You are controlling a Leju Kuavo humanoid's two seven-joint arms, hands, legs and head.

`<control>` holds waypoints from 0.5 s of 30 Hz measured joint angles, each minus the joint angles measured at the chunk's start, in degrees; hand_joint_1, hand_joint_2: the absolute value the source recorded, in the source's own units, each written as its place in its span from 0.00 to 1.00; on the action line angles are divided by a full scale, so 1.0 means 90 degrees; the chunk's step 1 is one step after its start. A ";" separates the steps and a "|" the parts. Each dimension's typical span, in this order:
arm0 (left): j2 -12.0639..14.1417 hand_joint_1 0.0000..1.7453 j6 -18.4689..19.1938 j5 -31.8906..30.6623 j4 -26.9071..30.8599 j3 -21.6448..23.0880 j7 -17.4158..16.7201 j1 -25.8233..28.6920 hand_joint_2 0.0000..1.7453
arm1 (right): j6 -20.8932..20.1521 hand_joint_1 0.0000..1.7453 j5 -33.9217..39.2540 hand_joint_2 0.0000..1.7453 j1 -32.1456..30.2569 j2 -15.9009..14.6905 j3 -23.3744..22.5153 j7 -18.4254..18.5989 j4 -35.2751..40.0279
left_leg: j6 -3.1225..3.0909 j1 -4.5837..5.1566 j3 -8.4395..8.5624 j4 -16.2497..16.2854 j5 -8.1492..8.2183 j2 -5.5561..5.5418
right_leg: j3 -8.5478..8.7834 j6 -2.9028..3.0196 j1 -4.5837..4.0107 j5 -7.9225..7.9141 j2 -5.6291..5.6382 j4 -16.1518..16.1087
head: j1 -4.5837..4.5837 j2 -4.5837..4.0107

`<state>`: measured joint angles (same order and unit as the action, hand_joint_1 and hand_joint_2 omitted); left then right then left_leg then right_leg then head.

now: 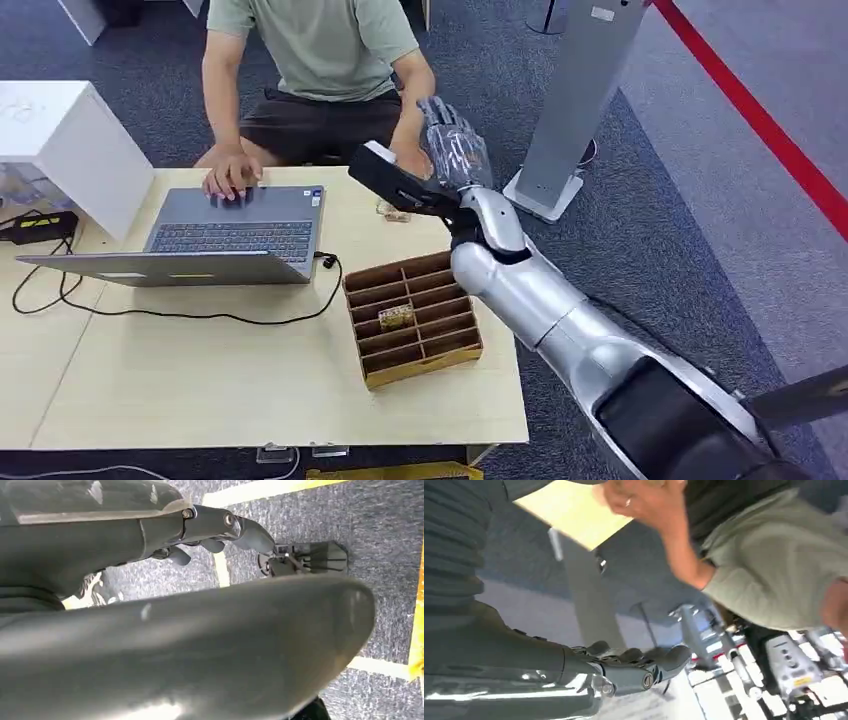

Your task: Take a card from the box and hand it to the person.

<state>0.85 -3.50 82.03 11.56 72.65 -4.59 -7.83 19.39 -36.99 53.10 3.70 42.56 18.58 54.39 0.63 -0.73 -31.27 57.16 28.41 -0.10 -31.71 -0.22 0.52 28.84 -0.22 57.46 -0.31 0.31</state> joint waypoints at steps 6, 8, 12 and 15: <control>0.0049 0.00 -0.0054 0.0260 0.0000 -0.0010 0.0100 0.0146 0.00 | -0.0124 0.00 0.0544 1.00 -0.1201 -0.0782 -0.0398 0.0090 0.2363 | -0.0002 0.0000 0.0008 0.0002 0.0002 -0.0003 | 0.0013 -0.0003 -0.0001 0.0002 -0.0009 -0.0014 | 0.0007 0.0000; 0.0063 0.00 -0.0063 0.0304 0.0000 -0.0015 0.0107 0.0166 0.00 | -0.0054 0.00 0.0795 1.00 -0.1864 -0.1052 -0.0545 -0.0051 0.3031 | -0.0007 0.0000 0.0006 0.0002 0.0007 -0.0003 | 0.0010 -0.0003 0.0000 0.0002 -0.0005 -0.0016 | -0.0007 0.0000; 0.0092 0.00 -0.0100 0.0430 0.0000 -0.0041 0.0141 0.0180 0.00 | -0.0105 0.00 0.2605 1.00 -0.3523 -0.1428 -0.0913 -0.1724 0.3967 | -0.0007 -0.0002 0.0004 0.0001 0.0013 -0.0006 | 0.0013 -0.0007 -0.0002 0.0006 -0.0006 -0.0019 | -0.0005 0.0000; 0.0122 0.00 -0.0138 0.0452 0.0000 -0.0063 0.0185 0.0179 0.00 | -0.0236 0.00 0.3696 1.00 -0.4633 -0.1538 -0.1112 -0.2986 0.4188 | -0.0004 -0.0002 -0.0002 -0.0004 0.0018 -0.0004 | 0.0010 -0.0006 -0.0002 0.0011 -0.0005 -0.0019 | 0.0010 0.0000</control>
<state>1.95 -4.74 86.09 11.56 72.08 -2.93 -6.21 17.27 -3.73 11.40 -10.14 32.55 -8.29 92.08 0.60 -0.74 -31.28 57.12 28.57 -0.14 -31.63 -0.28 0.51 28.94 -0.27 57.29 -0.22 0.31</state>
